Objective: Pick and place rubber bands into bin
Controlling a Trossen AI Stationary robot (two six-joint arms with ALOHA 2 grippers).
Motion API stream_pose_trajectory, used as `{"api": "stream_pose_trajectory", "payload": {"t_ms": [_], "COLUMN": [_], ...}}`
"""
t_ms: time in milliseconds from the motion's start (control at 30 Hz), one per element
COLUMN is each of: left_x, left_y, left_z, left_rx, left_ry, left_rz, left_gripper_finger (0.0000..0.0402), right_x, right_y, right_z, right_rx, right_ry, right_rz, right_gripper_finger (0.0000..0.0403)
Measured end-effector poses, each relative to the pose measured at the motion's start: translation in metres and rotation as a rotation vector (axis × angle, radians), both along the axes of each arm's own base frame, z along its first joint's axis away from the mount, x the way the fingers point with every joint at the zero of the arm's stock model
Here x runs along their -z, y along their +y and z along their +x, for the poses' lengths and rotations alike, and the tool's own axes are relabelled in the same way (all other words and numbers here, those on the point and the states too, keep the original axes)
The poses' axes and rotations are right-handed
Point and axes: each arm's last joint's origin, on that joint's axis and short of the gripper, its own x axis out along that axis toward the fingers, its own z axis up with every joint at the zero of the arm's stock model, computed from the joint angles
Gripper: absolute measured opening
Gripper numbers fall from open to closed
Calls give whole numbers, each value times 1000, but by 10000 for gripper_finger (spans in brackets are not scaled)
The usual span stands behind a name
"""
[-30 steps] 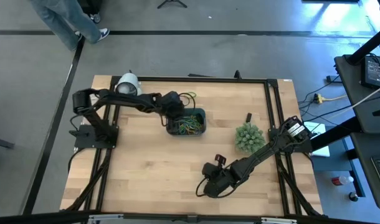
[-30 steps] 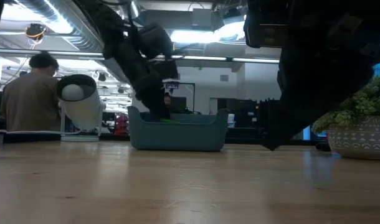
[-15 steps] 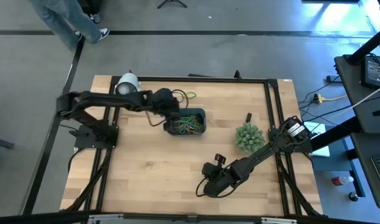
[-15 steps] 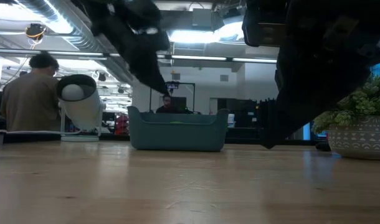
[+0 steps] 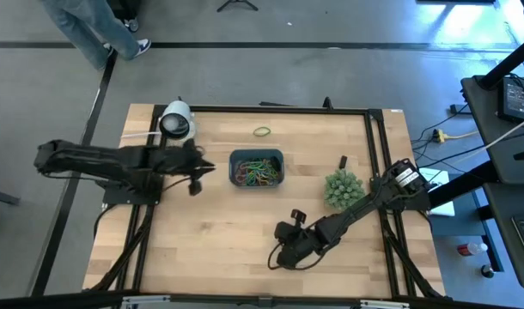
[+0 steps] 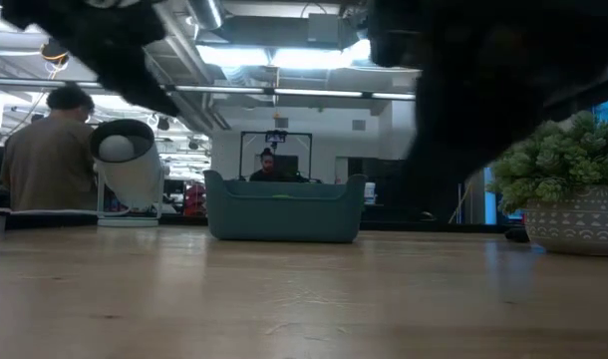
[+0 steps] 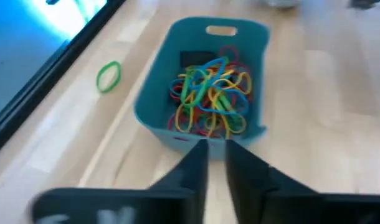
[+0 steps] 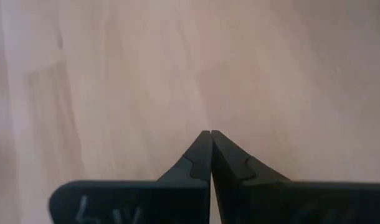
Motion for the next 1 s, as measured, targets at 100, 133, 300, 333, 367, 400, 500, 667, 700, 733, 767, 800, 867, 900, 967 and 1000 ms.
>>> {"api": "stream_pose_trajectory", "payload": {"t_ms": [100, 133, 300, 333, 367, 400, 500, 667, 700, 733, 767, 800, 867, 900, 967, 1000], "left_x": [10, 14, 28, 31, 34, 36, 42, 52, 55, 57, 60, 62, 61, 60, 59, 60], "left_y": [-7, -9, -11, -11, -11, -10, -10, -12, -12, -12, -12, -12, -12, -13, -13, -13], "left_z": [-22, -28, -52, -56, -60, -63, -71, -77, -77, -75, -74, -73, -68, -68, -67, -66], "left_rx": [29, 42, 82, 82, 84, 86, 101, 173, 170, 160, 153, 152, 169, 187, 215, 216], "left_ry": [-68, -84, -190, -213, -229, -245, -313, -411, -420, -431, -428, -443, -521, -545, -583, -597], "left_rz": [-22, -26, -13, -8, -7, -8, -17, -41, -39, -35, -31, -28, -7, 9, 39, 52], "left_gripper_finger": [11, 8, 1, 2, 2, 2, 1, 2, 1, 1, 1, 1, 2, 2, 1, 1], "right_x": [-2, -2, -4, -4, -4, -4, -6, -31, -36, -42, -49, -56, -70, -75, -85, -88], "right_y": [-11, -14, -32, -36, -40, -43, -52, -67, -71, -75, -78, -82, -90, -94, -103, -108], "right_z": [9, 12, 24, 25, 27, 28, 31, 28, 26, 23, 22, 20, 15, 13, 6, 2], "right_rx": [-9, -7, 13, 6, -7, -26, -85, -131, -132, -135, -135, -138, -142, -143, -145, -141], "right_ry": [-22, -31, -54, -50, -45, -38, -15, -21, -10, -7, -17, -22, -31, -37, -62, -80], "right_rz": [-20, -22, -35, -49, -67, -81, -104, -124, -133, -142, -145, -153, -165, -172, -182, -181], "right_gripper_finger": [7, 7, 7, 7, 7, 7, 3, 2, 2, 2, 2, 2, 2, 2, 2, 2]}}
